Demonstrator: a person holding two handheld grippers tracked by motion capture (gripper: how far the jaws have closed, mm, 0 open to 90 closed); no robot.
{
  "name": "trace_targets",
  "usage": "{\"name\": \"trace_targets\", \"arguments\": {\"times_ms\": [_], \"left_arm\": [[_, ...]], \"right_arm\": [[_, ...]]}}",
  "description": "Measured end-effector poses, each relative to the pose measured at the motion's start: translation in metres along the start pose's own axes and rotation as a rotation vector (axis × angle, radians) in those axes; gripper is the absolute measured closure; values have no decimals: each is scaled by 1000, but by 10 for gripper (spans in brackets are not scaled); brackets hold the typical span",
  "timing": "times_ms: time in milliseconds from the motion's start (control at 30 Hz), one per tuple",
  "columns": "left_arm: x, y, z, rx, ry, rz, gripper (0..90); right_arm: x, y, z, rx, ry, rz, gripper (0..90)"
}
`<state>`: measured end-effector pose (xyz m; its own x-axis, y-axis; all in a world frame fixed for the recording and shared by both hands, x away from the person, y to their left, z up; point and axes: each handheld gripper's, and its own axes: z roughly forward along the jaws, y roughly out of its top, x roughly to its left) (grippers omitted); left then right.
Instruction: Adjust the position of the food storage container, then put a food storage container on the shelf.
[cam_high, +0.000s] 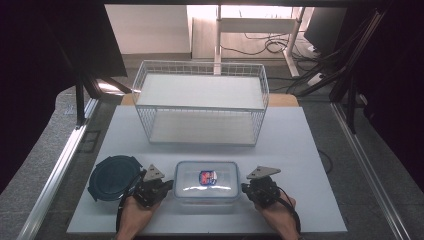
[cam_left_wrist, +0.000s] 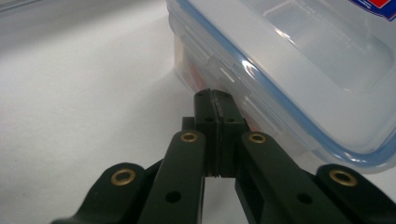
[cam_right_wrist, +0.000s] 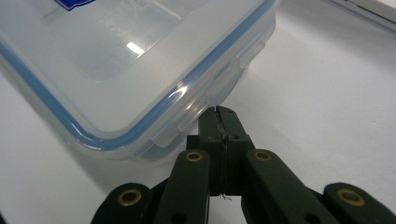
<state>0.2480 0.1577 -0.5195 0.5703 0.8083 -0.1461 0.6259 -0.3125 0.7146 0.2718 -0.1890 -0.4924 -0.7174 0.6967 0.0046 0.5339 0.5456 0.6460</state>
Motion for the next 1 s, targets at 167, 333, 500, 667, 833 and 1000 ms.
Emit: {"name": "trace_targets", "arguments": {"times_ms": [167, 333, 500, 667, 833, 1000], "left_arm": [[-4, 0, -3, 5, 27, 3, 900], [2, -6, -26, -64, 59, -49, 619], [10, -13, -35, -99, -32, -79, 346], [16, -16, -35, -130, -90, -60, 212], [7, -13, -33, -118, -73, 10, 120], [6, -11, -31, -136, -109, 34, 95]], "right_arm": [[1, -1, -3, 8, 15, -11, 882], [-14, -8, -13, -64, -7, 21, 586], [-22, -14, -20, -129, -10, 49, 314], [-26, -21, -23, -145, -34, 55, 128], [-26, -21, -25, -169, -42, 36, 48], [-25, -20, -24, -178, -16, 32, 26]]}}
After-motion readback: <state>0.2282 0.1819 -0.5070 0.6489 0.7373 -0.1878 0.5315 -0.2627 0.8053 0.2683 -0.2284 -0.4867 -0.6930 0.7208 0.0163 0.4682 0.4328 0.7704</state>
